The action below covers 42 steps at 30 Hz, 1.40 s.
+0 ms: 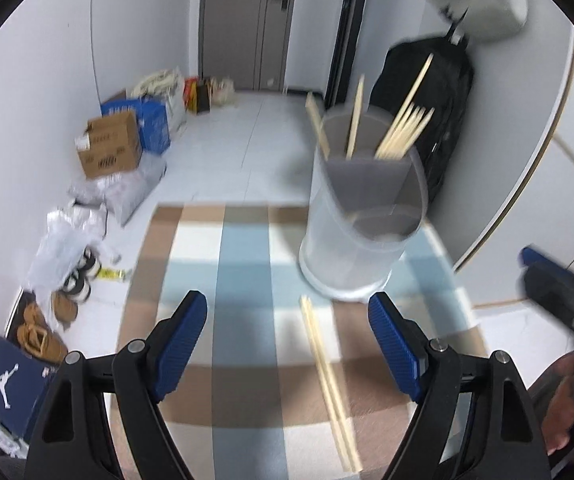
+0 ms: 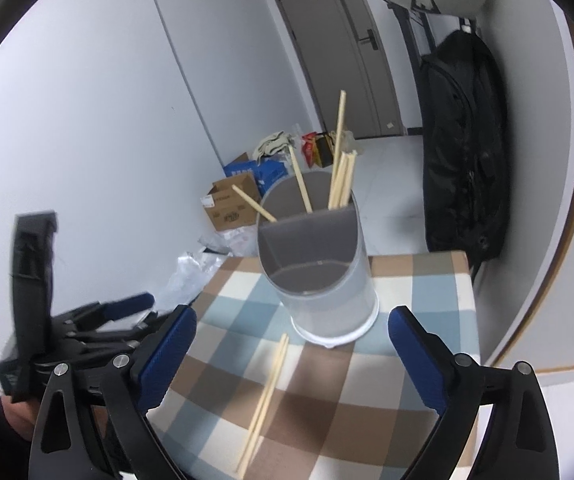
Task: Organize utensils
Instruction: 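Lower both open grippers back to the chopsticks on the rug, then close the left gripper on one wooden chopstick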
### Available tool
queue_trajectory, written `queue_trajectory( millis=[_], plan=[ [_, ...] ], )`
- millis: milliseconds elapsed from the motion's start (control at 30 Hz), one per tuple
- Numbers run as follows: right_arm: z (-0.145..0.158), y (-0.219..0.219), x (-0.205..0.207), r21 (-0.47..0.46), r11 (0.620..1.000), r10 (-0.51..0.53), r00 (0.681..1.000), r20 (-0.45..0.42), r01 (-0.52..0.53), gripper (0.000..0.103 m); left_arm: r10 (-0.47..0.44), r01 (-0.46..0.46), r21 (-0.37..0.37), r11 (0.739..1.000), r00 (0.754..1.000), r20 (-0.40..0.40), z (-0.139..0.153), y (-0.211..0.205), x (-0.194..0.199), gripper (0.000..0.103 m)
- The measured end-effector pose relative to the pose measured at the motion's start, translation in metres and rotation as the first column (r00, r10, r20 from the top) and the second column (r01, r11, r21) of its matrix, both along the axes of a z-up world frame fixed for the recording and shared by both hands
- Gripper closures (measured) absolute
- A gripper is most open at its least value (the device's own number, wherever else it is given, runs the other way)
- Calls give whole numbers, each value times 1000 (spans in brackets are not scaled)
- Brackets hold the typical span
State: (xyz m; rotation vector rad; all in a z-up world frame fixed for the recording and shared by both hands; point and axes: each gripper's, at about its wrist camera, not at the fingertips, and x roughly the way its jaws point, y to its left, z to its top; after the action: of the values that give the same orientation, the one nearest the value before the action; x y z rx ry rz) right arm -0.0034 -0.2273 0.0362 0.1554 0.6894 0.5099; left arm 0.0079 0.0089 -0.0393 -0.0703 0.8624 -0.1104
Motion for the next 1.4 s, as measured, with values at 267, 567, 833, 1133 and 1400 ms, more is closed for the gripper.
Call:
queue_trajectory(
  millis=[267, 567, 833, 1133, 1400],
  plan=[
    [-10, -7, 4, 45, 999, 3, 1000, -29, -2, 5, -5, 11, 45, 999, 991, -133, -38, -6, 4, 24],
    [-27, -13, 13, 26, 999, -22, 996, -82, 24, 3, -17, 48, 135, 990, 975, -222, -60, -24, 9, 24],
    [-36, -18, 27, 56, 998, -31, 992, -121, 38, 3, -11, 49, 123, 991, 954, -298, -73, -23, 9, 24],
    [-36, -5, 32, 48, 999, 18, 995, -102, -13, 3, 16, 26, 131, 991, 950, -312, -72, -24, 9, 24],
    [-38, -4, 37, 73, 997, 42, 990, -133, -33, 3, 21, 16, 109, 994, 947, -322, -77, -20, 19, 28]
  ],
)
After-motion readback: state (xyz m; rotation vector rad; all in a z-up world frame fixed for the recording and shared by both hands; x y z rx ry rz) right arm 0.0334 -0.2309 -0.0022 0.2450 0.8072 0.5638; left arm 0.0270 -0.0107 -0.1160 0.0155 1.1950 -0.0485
